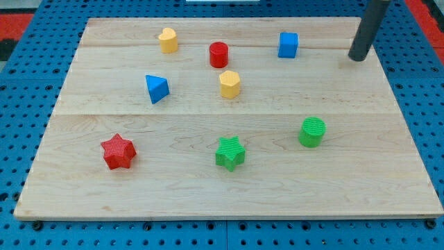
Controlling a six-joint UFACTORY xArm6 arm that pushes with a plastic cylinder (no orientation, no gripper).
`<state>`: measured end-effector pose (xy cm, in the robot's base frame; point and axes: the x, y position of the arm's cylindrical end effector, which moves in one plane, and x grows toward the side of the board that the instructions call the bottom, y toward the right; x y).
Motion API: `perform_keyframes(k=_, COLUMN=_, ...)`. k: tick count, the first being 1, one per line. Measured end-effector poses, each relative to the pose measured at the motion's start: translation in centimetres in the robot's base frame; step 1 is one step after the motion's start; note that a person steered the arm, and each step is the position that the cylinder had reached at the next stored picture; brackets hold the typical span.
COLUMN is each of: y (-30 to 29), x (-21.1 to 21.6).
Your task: Move your arm towards the right of the hexagon
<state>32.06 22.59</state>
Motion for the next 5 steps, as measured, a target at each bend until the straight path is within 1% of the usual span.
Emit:
perform_keyframes(k=2, y=-11.7, x=-4.3)
perform_keyframes(k=3, y=-18.4, x=-5.7)
perform_keyframes(k=4, y=-17.8, x=-6.7)
perform_keyframes(k=5, y=-15.5, x=-7.4)
